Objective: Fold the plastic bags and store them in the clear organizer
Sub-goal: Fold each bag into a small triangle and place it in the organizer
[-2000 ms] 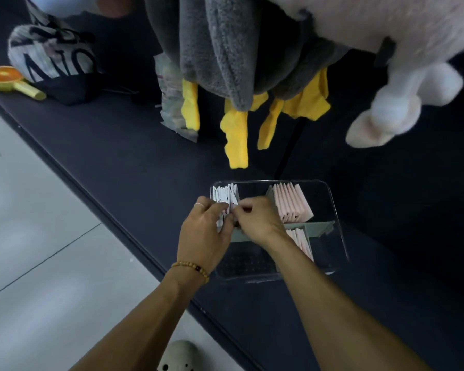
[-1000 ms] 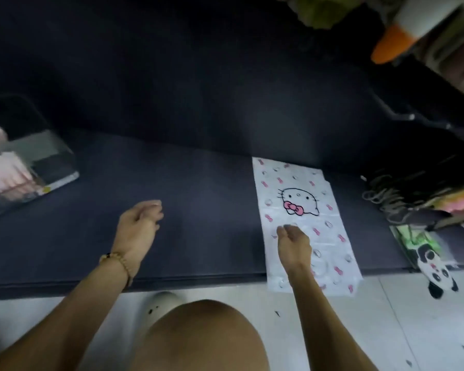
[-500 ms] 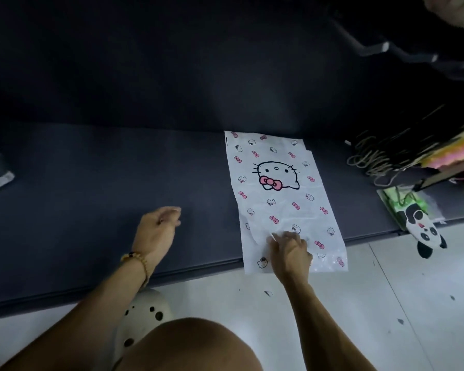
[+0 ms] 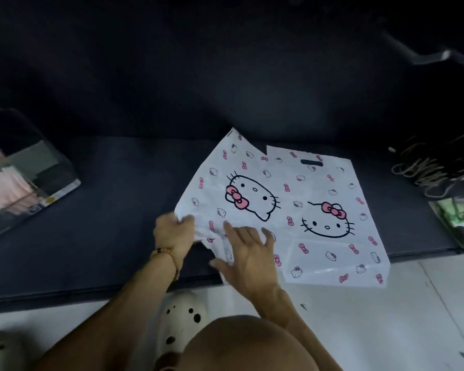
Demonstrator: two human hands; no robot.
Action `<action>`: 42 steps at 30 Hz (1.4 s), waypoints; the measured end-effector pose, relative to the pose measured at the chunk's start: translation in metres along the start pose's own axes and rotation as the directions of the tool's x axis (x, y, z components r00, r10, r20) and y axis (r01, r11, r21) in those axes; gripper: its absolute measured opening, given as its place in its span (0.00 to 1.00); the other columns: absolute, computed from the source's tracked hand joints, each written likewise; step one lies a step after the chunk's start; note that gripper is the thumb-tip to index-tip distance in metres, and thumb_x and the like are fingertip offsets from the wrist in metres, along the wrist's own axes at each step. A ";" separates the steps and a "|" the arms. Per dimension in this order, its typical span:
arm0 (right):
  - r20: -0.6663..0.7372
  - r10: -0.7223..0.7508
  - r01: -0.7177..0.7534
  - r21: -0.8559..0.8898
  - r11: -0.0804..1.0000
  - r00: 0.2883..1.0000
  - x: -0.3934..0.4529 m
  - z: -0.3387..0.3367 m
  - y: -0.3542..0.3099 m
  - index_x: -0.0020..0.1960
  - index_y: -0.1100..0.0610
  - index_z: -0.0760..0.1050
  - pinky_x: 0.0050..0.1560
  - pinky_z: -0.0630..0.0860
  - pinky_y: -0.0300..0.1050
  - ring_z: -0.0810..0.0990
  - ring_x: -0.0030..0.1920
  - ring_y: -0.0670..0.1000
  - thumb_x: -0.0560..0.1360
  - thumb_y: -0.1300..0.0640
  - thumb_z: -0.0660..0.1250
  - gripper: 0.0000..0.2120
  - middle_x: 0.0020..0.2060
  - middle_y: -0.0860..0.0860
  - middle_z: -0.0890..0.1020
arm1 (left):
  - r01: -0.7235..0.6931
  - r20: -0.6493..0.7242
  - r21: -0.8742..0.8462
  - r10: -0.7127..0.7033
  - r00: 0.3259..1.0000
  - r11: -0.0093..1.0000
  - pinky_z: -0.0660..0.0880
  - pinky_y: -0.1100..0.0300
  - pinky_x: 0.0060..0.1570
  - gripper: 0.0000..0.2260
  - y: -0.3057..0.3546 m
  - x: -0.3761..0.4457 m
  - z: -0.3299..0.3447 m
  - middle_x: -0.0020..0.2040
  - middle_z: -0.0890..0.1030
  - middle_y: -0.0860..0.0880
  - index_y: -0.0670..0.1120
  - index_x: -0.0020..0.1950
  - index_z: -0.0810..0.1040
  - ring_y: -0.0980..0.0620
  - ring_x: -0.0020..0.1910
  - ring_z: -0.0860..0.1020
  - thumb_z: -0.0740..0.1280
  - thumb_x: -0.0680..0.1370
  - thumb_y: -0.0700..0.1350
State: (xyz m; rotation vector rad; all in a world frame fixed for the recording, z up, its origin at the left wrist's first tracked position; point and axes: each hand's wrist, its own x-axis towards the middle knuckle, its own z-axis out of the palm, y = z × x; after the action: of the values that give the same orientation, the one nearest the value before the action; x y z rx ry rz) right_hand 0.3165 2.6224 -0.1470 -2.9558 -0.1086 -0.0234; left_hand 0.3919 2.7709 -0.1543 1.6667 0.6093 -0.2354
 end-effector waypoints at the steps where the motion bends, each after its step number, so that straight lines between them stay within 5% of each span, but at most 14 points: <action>1: 0.044 0.040 -0.037 -0.061 0.997 0.998 0.001 0.000 0.001 0.73 0.53 0.64 0.70 0.57 0.61 0.73 0.64 0.53 0.71 0.40 0.69 0.36 0.60 0.50 0.79 | 0.041 0.005 -0.067 -0.041 0.999 0.997 0.81 0.46 0.46 0.05 0.000 0.006 -0.011 0.42 0.83 0.41 0.39 0.40 0.79 0.42 0.43 0.82 0.66 0.73 0.39; 4: 0.137 0.147 -0.130 -0.123 0.984 0.980 0.006 0.001 0.003 0.74 0.51 0.58 0.72 0.49 0.61 0.72 0.64 0.54 0.72 0.45 0.68 0.35 0.58 0.50 0.79 | 0.071 -0.014 -0.152 -0.074 0.997 0.986 0.81 0.47 0.42 0.07 0.001 0.020 -0.043 0.41 0.83 0.42 0.42 0.37 0.79 0.42 0.42 0.83 0.66 0.73 0.34; 7: 0.130 0.123 -0.098 -0.181 0.979 0.984 0.014 -0.001 -0.003 0.64 0.52 0.72 0.70 0.57 0.56 0.78 0.55 0.55 0.72 0.59 0.64 0.20 0.50 0.51 0.83 | 0.042 -0.098 -0.112 -0.053 0.994 0.993 0.80 0.45 0.47 0.04 -0.002 0.030 -0.074 0.43 0.83 0.42 0.41 0.40 0.80 0.42 0.44 0.82 0.66 0.73 0.35; 11: 0.090 0.203 -0.217 0.189 0.958 0.975 0.024 -0.008 -0.008 0.49 0.55 0.81 0.49 0.76 0.46 0.82 0.42 0.57 0.76 0.60 0.63 0.09 0.42 0.53 0.85 | -0.020 -0.149 0.251 0.059 0.987 0.968 0.75 0.59 0.45 0.10 -0.003 0.039 -0.117 0.47 0.82 0.46 0.42 0.51 0.79 0.45 0.46 0.80 0.70 0.70 0.40; 14: 0.096 0.339 -0.334 0.547 0.768 0.936 0.035 -0.018 -0.012 0.38 0.50 0.78 0.31 0.70 0.30 0.80 0.37 0.45 0.75 0.59 0.68 0.08 0.36 0.45 0.82 | -0.070 -0.176 0.322 0.133 0.975 0.944 0.71 0.61 0.48 0.23 0.001 0.036 -0.142 0.52 0.77 0.49 0.46 0.64 0.73 0.45 0.53 0.78 0.71 0.70 0.41; 18: 0.093 0.476 -0.362 0.779 0.512 0.875 0.053 -0.032 -0.019 0.37 0.46 0.75 0.30 0.70 0.26 0.81 0.36 0.38 0.72 0.56 0.73 0.09 0.32 0.37 0.81 | -0.163 0.027 0.080 0.161 0.987 0.983 0.74 0.70 0.40 0.04 0.011 0.033 -0.165 0.48 0.82 0.52 0.49 0.44 0.84 0.52 0.49 0.80 0.70 0.74 0.41; 21: 0.102 0.477 -0.345 0.820 0.457 0.873 0.064 -0.035 -0.027 0.38 0.47 0.77 0.33 0.72 0.28 0.82 0.38 0.38 0.74 0.55 0.70 0.07 0.33 0.36 0.82 | -0.195 0.123 0.106 0.181 0.976 0.975 0.72 0.61 0.49 0.17 0.016 0.025 -0.176 0.47 0.80 0.55 0.48 0.41 0.82 0.58 0.47 0.76 0.64 0.76 0.60; 25: 0.155 0.427 -0.338 0.853 0.396 0.891 0.077 -0.034 -0.037 0.42 0.49 0.79 0.40 0.76 0.36 0.83 0.41 0.40 0.76 0.54 0.68 0.05 0.38 0.40 0.84 | -0.450 0.340 0.227 0.363 0.868 0.864 0.64 0.73 0.53 0.16 0.023 0.012 -0.178 0.51 0.76 0.65 0.57 0.47 0.79 0.67 0.54 0.73 0.69 0.68 0.66; 28: 0.273 0.384 -0.406 0.854 0.325 0.882 0.085 -0.040 -0.037 0.46 0.54 0.81 0.47 0.81 0.46 0.85 0.45 0.48 0.77 0.54 0.68 0.05 0.44 0.48 0.86 | -0.428 0.388 0.205 0.328 0.861 0.880 0.72 0.69 0.50 0.25 0.021 0.016 -0.175 0.50 0.81 0.56 0.57 0.56 0.77 0.61 0.50 0.79 0.79 0.62 0.53; 32: 0.378 0.402 -0.493 0.837 0.238 0.834 0.085 -0.051 -0.013 0.48 0.56 0.81 0.41 0.82 0.51 0.85 0.46 0.56 0.76 0.55 0.69 0.05 0.45 0.54 0.86 | -0.407 0.243 0.150 0.365 0.899 0.901 0.74 0.69 0.35 0.07 0.014 0.032 -0.175 0.39 0.84 0.52 0.48 0.42 0.83 0.54 0.39 0.80 0.75 0.70 0.36; 34: 0.376 0.440 -0.509 0.828 0.236 0.815 0.084 -0.052 0.001 0.48 0.59 0.81 0.38 0.82 0.50 0.84 0.46 0.58 0.76 0.54 0.70 0.08 0.47 0.57 0.85 | -0.272 0.165 -0.089 0.283 0.945 0.958 0.77 0.64 0.33 0.03 0.012 0.040 -0.170 0.40 0.85 0.48 0.45 0.41 0.84 0.52 0.37 0.82 0.74 0.71 0.38; 36: 0.339 0.489 -0.491 0.842 0.223 0.804 0.084 -0.048 0.010 0.47 0.59 0.80 0.47 0.81 0.54 0.83 0.47 0.59 0.76 0.51 0.70 0.11 0.47 0.57 0.85 | -0.160 0.091 -0.232 0.185 0.978 0.960 0.78 0.59 0.30 0.02 0.013 0.048 -0.162 0.40 0.85 0.45 0.44 0.41 0.84 0.48 0.35 0.83 0.74 0.71 0.42; 39: 0.379 0.488 -0.530 0.820 0.218 0.787 0.083 -0.035 0.017 0.48 0.59 0.80 0.48 0.80 0.52 0.84 0.44 0.55 0.73 0.43 0.70 0.18 0.43 0.55 0.86 | -0.071 0.080 -0.235 0.092 0.993 0.969 0.78 0.58 0.31 0.03 0.013 0.064 -0.144 0.42 0.85 0.45 0.44 0.44 0.84 0.47 0.37 0.84 0.72 0.74 0.43; 42: 0.396 0.507 -0.605 0.710 0.359 0.766 0.079 -0.011 0.019 0.41 0.58 0.80 0.42 0.79 0.47 0.83 0.38 0.52 0.73 0.49 0.72 0.12 0.40 0.57 0.85 | -0.023 0.043 -0.194 0.032 0.999 0.981 0.78 0.59 0.34 0.05 0.017 0.080 -0.129 0.43 0.85 0.46 0.44 0.45 0.82 0.49 0.36 0.83 0.71 0.75 0.46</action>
State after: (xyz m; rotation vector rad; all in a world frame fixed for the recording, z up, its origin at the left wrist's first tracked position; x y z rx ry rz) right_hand 0.3963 2.6077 -0.1374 -1.8865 0.7113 0.2273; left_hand 0.4440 2.9145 -0.1527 1.4771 0.5568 -0.1873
